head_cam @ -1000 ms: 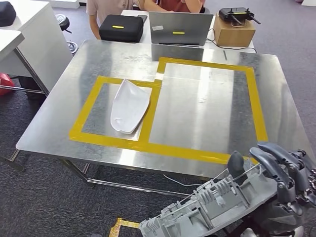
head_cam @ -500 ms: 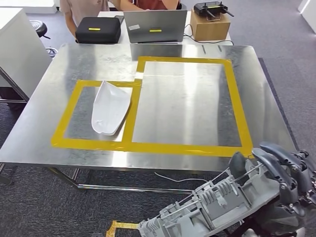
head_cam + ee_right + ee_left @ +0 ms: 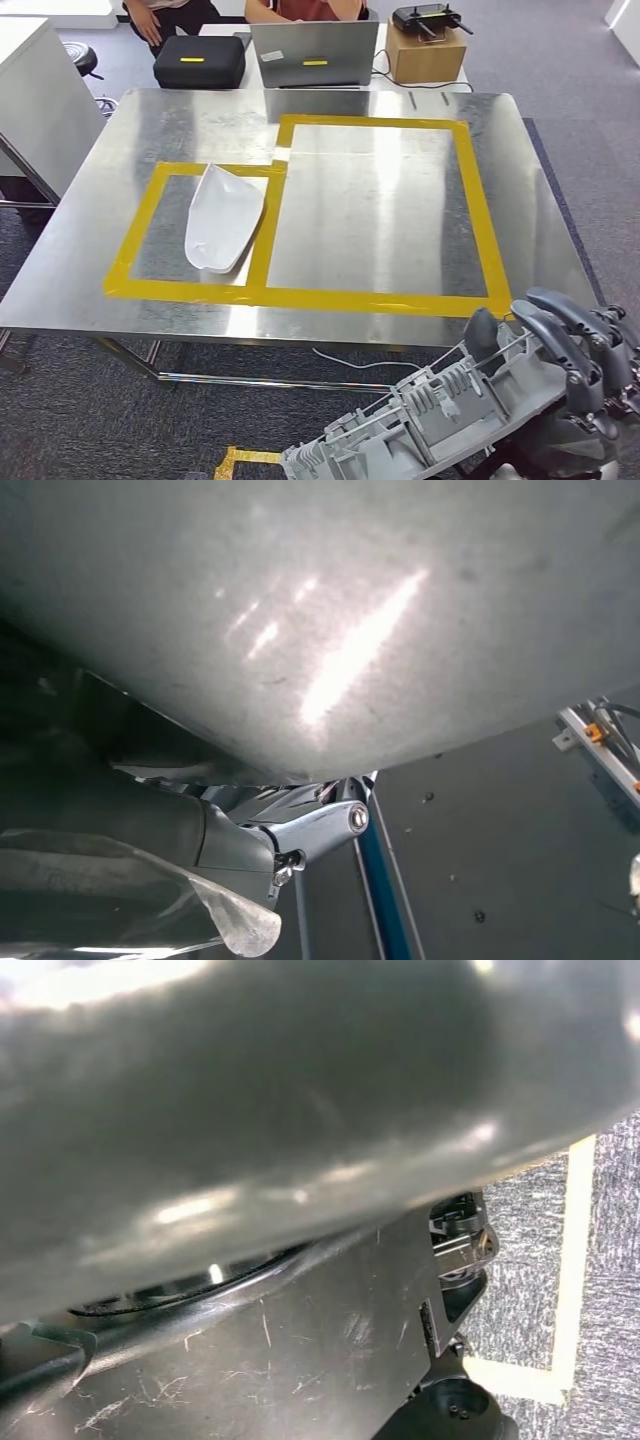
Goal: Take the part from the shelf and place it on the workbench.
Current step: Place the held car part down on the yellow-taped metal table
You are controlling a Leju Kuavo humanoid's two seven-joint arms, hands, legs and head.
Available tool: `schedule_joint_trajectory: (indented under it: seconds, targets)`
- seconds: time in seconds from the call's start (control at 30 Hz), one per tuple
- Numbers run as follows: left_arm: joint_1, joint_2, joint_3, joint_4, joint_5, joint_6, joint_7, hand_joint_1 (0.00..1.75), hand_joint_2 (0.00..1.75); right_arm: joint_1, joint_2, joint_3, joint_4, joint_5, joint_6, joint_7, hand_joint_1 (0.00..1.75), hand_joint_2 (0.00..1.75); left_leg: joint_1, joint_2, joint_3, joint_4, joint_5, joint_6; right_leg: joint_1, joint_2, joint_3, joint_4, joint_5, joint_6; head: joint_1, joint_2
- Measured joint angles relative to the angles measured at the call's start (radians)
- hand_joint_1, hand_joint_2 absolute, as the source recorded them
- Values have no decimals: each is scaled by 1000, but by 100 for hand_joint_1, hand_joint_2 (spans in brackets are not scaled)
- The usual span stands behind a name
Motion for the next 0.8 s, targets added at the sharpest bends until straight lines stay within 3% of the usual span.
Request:
schedule_joint_trajectory:
  seconds: [0.33, 0.8]
  targets:
    - [1, 0, -3, 0, 1, 0, 0, 0, 0, -12, 0, -9, -5, 9, 0, -2, 175, 175, -5, 0, 0, 2, -1, 0, -4, 0, 1, 0, 1, 2, 0, 0]
    - [4, 10, -16, 0, -3, -18, 4, 0, 0, -115, -3, -120, -42, 23, 0, -32, 175, 175, -4, 0, 0, 2, -1, 0, -4, 0, 0, 0, 1, 2, 1, 0]
